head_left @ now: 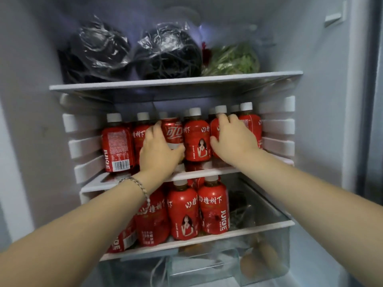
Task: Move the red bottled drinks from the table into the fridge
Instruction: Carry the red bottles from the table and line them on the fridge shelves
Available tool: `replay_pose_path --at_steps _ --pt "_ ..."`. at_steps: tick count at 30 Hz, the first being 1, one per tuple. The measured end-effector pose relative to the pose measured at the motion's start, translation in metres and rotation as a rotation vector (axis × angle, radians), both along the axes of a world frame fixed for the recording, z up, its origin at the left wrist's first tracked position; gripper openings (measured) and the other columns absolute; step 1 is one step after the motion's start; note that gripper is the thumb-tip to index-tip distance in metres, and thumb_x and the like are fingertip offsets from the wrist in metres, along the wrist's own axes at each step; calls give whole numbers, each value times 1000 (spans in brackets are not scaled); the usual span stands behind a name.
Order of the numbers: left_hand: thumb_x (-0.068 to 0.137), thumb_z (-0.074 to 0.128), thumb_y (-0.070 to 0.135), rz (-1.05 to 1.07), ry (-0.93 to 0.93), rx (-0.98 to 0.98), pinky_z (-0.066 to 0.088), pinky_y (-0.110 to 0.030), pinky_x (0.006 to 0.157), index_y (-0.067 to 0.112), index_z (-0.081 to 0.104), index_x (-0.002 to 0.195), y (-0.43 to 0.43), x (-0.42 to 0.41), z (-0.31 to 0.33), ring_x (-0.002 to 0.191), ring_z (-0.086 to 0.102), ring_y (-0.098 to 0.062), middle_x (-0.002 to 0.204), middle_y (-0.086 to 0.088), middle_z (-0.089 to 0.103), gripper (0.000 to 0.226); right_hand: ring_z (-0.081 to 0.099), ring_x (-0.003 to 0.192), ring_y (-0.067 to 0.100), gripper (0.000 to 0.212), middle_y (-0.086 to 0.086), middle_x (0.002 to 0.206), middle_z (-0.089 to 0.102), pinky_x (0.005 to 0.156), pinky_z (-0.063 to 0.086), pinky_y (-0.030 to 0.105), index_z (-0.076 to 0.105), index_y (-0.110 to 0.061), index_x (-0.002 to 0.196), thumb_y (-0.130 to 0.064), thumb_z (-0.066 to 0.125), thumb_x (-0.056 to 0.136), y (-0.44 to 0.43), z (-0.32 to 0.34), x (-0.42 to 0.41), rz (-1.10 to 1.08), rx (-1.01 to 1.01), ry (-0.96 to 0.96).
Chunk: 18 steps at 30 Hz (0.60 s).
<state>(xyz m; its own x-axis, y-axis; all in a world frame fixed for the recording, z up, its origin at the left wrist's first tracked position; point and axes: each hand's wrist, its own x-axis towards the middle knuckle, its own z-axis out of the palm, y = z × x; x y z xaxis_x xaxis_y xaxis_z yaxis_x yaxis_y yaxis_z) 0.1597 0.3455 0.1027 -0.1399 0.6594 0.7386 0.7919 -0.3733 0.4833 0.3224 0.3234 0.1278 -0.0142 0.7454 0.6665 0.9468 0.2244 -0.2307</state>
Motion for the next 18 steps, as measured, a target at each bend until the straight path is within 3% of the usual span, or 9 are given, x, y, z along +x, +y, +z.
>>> replay_pose_path --at_steps 3,6,11,14,18 --pt "83 62 45 95 115 -28 28 -41 109 20 17 148 9 4 11 138 25 -28 152 -9 22 83 16 139 39 80 20 153 13 111 23 47 6 -23 150 -40 56 89 31 -6 7 -113 -121 -115" --pt "84 58 52 135 218 -6 28 -42 108 31 13 148 20 3 20 138 23 -30 151 -11 26 81 5 141 41 82 22 154 4 115 10 49 8 -35 148 -41 60 86 47 -7 12 -116 -130 -225" --pt "84 62 46 143 291 77 34 -42 104 27 31 143 26 -6 17 132 31 -32 144 -13 27 69 19 135 43 68 21 148 14 112 19 48 30 -34 140 -34 64 81 45 -7 9 -63 11 -89" --pt "82 69 35 39 149 140 41 -42 103 23 40 136 23 -6 11 125 41 -36 145 -14 20 63 24 131 41 49 19 145 12 109 28 46 40 -27 132 -30 60 87 40 -15 4 5 140 57" --pt "82 70 24 -54 38 145 45 -39 100 21 42 130 16 -1 6 121 46 -38 146 -19 18 55 24 131 38 43 18 141 17 106 37 44 47 -21 125 -25 64 86 35 -21 5 91 279 189"
